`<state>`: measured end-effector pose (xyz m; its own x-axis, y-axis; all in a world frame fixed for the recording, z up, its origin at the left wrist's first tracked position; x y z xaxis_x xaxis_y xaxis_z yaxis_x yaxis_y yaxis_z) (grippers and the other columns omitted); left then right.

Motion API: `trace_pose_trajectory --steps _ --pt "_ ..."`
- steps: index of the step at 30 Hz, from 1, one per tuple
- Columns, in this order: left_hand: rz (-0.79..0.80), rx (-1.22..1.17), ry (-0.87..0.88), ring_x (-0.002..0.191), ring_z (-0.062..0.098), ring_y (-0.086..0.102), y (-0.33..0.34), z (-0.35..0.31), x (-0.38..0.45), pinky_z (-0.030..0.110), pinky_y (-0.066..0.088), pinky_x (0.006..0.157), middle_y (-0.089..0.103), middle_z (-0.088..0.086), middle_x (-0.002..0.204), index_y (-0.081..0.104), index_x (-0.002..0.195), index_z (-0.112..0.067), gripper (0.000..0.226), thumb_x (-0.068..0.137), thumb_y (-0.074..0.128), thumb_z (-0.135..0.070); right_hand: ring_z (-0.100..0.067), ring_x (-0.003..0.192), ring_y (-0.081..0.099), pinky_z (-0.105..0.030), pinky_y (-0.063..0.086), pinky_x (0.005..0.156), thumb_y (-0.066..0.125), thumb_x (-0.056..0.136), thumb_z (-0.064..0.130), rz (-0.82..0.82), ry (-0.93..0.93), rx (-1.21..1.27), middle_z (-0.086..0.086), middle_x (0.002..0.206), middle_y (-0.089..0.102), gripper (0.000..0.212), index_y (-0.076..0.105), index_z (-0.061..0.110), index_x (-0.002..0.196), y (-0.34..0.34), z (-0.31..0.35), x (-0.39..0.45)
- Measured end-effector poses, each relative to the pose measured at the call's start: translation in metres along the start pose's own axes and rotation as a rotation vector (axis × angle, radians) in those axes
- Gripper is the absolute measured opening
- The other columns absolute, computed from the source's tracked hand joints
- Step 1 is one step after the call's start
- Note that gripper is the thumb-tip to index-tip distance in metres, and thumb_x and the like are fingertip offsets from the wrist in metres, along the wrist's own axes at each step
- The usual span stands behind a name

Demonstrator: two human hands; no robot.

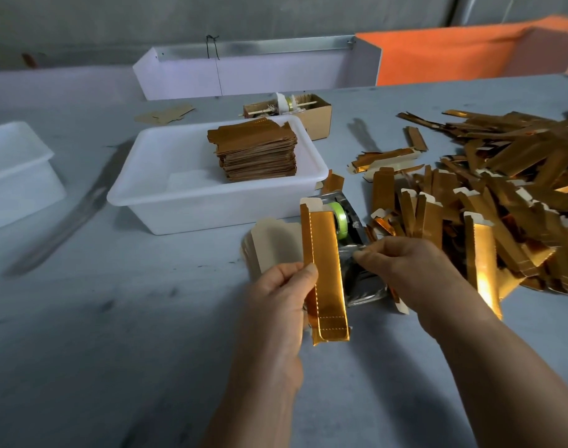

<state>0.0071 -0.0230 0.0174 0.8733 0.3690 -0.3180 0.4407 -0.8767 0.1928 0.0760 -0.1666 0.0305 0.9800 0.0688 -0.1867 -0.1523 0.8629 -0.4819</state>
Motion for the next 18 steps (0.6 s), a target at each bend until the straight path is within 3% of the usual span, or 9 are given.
trace_pose_trajectory --steps 5,10,15,18 --pt "0.025 -0.024 0.006 0.046 0.004 0.045 0.007 0.002 0.0 0.014 0.037 0.042 0.06 0.01 0.075 0.068 0.083 -0.009 0.01 0.09 0.062 -0.014 -0.01 0.079 0.056 -0.022 0.036 0.057 0.061 0.089 0.025 -0.049 -0.002 0.119 0.001 0.082 0.064 0.015 0.065 0.018 0.076 0.005 0.001 -0.004" --pt "0.033 -0.03 -0.002 0.042 0.003 0.043 0.007 0.002 -0.001 0.013 0.036 0.041 0.062 0.013 0.079 0.067 0.082 -0.009 0.012 0.091 0.061 -0.014 0.0 0.084 0.051 -0.019 0.034 0.067 0.058 0.089 0.026 -0.098 -0.028 0.339 0.013 0.088 0.061 0.017 0.067 0.015 0.079 0.002 -0.002 -0.015" --pt "0.046 -0.033 0.006 0.044 0.002 0.047 0.005 0.0 0.0 0.012 0.036 0.042 0.063 0.009 0.076 0.065 0.079 -0.013 0.014 0.092 0.06 -0.014 0.006 0.083 0.044 -0.014 0.031 0.066 0.061 0.087 0.025 -0.18 -0.136 0.061 0.012 0.109 0.049 0.023 0.063 0.01 0.07 -0.003 -0.007 -0.02" --pt "0.061 -0.027 0.05 0.039 0.0 0.045 0.009 -0.001 -0.001 0.01 0.035 0.039 0.063 0.005 0.069 0.065 0.079 -0.011 0.014 0.092 0.06 -0.013 0.0 0.09 0.044 -0.011 0.03 0.066 0.061 0.087 0.025 -0.254 -0.173 -0.056 0.011 0.114 0.046 0.022 0.062 0.014 0.068 0.0 -0.011 -0.024"
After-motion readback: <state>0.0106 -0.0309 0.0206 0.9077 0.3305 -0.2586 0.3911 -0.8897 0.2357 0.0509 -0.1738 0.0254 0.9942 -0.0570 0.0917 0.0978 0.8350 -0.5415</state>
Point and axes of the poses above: each hand's wrist, its own x-axis towards the middle knuckle, its own y-axis out of the palm, z = x × y, the point moved 2 cm from there along x, towards the middle knuckle
